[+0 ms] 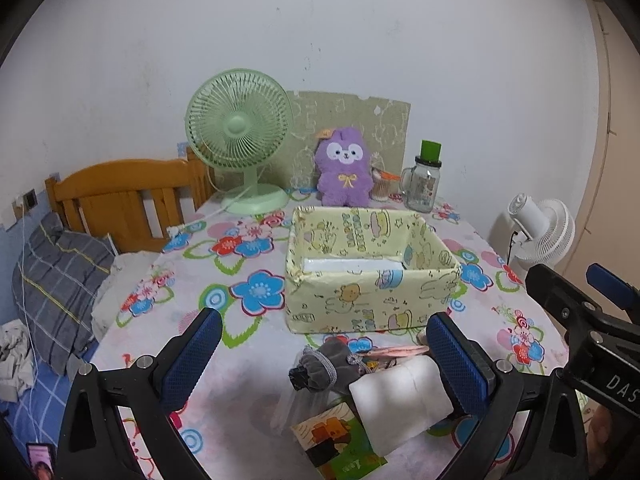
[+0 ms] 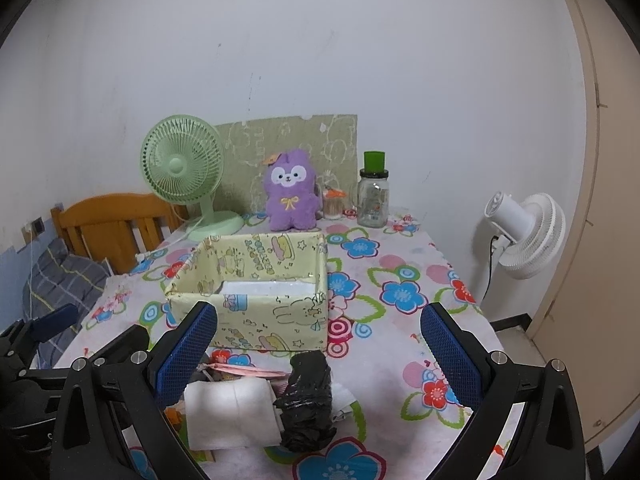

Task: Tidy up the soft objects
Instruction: 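Move both grippers toward the items lying in front of the yellow box, then grasp the black plastic-wrapped bundle with the right gripper while the left grasps the grey sock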

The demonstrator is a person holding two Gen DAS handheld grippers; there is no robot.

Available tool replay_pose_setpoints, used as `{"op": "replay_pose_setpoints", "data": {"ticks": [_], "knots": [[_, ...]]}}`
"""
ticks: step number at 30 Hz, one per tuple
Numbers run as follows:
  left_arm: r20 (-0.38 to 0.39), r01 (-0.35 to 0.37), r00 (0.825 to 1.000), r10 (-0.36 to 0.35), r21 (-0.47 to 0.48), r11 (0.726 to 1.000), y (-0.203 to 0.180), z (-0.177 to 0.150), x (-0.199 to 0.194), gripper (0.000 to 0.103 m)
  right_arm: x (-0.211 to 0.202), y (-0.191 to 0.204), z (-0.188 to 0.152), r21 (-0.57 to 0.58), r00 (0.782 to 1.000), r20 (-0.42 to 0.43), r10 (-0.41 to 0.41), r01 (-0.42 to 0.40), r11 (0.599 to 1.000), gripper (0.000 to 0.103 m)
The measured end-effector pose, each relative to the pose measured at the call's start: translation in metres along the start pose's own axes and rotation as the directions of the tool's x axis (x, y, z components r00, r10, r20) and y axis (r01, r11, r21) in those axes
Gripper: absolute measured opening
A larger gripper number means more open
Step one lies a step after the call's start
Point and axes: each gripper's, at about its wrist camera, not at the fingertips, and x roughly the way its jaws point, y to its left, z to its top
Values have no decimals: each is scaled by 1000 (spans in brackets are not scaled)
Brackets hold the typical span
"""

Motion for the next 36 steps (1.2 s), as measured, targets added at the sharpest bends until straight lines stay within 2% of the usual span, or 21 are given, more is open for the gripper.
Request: {"op": "replay_pose_setpoints", "data": {"ticks": [11, 16, 25, 30, 36], "knots": [[-39, 26, 999, -25, 22, 999, -7, -12, 18, 103, 25, -2, -12, -1, 998, -68, -1, 1, 1000, 103], [-89, 49, 995, -47, 26, 998, -13, -22, 33, 102, 42, -5, -21, -7, 994, -110, -4, 3, 1000, 102], [-145, 89, 986, -81, 51, 995, -28, -34, 52, 101, 68, -8, -36, -10, 984, -180, 2, -4, 1000, 97], [-171, 51, 984, -41, 55, 997, -24, -35, 65, 101, 81, -10, -42, 2, 977, -211, 16, -16, 1000, 94], [-206, 0, 978, 10, 49, 999, -11, -35, 84, 94, 99, -7, -46, 12, 968, -250, 28, -26, 1000, 93]]}}
